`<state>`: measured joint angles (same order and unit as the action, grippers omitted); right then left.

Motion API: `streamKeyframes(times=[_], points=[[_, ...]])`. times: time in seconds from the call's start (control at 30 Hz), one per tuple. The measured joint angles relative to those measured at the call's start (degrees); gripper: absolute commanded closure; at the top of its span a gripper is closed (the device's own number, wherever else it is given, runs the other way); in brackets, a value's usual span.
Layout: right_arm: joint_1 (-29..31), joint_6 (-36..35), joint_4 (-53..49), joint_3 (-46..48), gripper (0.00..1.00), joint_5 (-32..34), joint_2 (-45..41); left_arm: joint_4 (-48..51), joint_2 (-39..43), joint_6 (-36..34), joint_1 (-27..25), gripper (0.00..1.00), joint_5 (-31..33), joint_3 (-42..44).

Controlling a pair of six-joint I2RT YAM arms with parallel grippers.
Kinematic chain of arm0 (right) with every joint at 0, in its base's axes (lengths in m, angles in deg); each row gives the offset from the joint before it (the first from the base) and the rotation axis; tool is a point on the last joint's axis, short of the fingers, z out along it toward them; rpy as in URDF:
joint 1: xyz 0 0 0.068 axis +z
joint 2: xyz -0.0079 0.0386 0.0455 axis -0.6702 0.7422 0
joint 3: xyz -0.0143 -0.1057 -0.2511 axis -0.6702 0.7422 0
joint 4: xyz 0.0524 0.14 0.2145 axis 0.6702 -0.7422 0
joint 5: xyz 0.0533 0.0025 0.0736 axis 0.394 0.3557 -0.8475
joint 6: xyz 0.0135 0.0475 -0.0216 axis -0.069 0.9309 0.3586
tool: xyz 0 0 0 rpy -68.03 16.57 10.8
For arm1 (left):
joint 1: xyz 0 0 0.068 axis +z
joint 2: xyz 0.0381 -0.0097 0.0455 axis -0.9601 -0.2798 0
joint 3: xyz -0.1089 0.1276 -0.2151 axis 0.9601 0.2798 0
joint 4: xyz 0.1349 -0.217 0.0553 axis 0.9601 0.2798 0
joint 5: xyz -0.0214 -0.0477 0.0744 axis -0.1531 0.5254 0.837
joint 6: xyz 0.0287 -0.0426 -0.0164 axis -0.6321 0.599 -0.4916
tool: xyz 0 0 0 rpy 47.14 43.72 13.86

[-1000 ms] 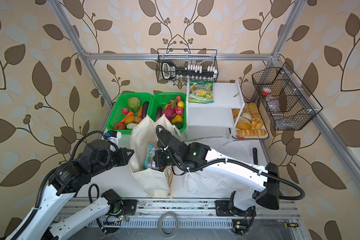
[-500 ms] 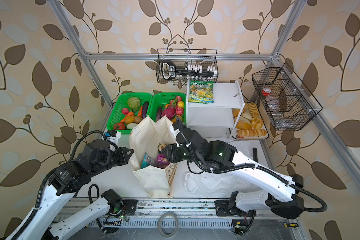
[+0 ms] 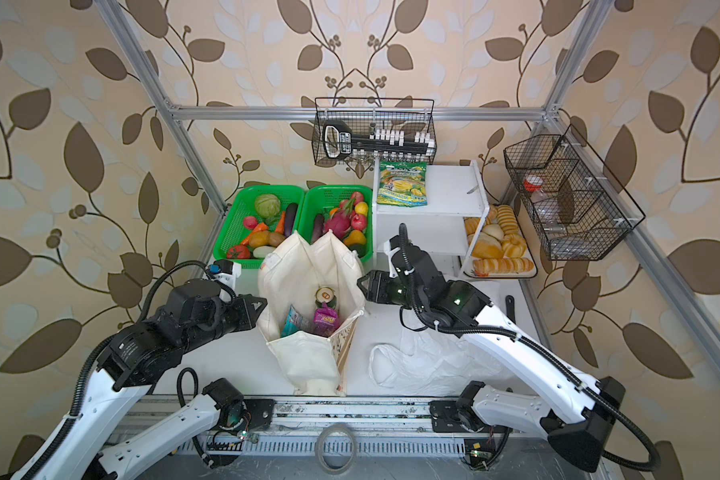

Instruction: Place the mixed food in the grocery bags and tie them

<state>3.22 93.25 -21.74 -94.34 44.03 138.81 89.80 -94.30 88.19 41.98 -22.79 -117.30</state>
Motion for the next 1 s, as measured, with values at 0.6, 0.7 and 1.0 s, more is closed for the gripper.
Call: streamKeyframes(times=[0.6,0.7,1.0], points=[[10.84,-2.21,5.07,-8.33,1.0,3.26,12.7,7.78,-0.57,2.58,-0.04,1.0,21.66,-4.66],[12.28,-1.9,6.82,-10.38,1.0,3.19,15.63,8.39,-1.9,1.92,-0.02,1.0,27.1,-5.6],[14.62,-1.75,9.84,-18.27,1.0,2.51,24.61,7.5,-2.1,-3.04,0.0,1.0,39.95,-5.97]])
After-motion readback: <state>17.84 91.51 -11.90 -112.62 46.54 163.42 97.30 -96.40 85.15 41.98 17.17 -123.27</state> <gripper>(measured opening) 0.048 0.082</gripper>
